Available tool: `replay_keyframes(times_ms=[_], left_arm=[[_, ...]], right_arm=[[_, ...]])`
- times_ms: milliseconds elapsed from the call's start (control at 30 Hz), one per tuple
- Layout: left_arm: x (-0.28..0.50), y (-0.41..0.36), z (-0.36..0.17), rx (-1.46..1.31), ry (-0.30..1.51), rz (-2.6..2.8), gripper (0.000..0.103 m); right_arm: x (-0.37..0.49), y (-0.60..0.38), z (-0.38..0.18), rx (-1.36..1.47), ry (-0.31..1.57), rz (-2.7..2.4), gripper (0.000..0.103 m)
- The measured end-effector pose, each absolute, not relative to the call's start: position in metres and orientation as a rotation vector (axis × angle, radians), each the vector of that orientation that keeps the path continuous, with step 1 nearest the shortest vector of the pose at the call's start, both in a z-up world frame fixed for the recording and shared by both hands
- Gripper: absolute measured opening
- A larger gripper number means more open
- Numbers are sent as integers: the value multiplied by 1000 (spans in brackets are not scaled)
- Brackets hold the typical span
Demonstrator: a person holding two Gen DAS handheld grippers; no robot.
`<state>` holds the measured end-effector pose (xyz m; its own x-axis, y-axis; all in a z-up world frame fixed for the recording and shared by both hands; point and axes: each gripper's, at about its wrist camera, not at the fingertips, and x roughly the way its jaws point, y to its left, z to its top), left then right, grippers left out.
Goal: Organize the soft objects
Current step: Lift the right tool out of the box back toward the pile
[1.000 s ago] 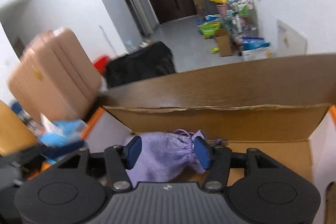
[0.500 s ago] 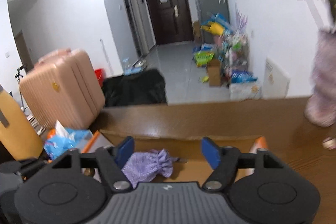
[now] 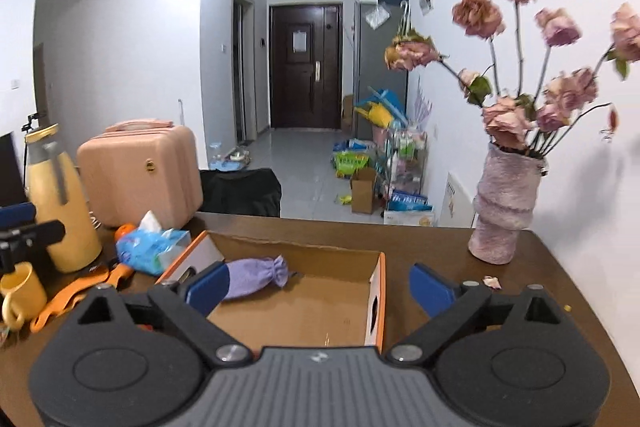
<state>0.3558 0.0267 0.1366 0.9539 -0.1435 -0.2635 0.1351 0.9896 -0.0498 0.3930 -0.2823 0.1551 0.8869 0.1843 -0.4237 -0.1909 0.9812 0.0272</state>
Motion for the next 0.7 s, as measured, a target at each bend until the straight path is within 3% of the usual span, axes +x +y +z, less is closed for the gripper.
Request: replay_keyframes(times_ms=[467,700], left_arm=[[127,16,61,36,140,-108,103],[55,-8,28,90,129,-126,103]], right_arm=[[147,-244,65,-40,206,157,103],[71,-235,18,-19,281,163,103]])
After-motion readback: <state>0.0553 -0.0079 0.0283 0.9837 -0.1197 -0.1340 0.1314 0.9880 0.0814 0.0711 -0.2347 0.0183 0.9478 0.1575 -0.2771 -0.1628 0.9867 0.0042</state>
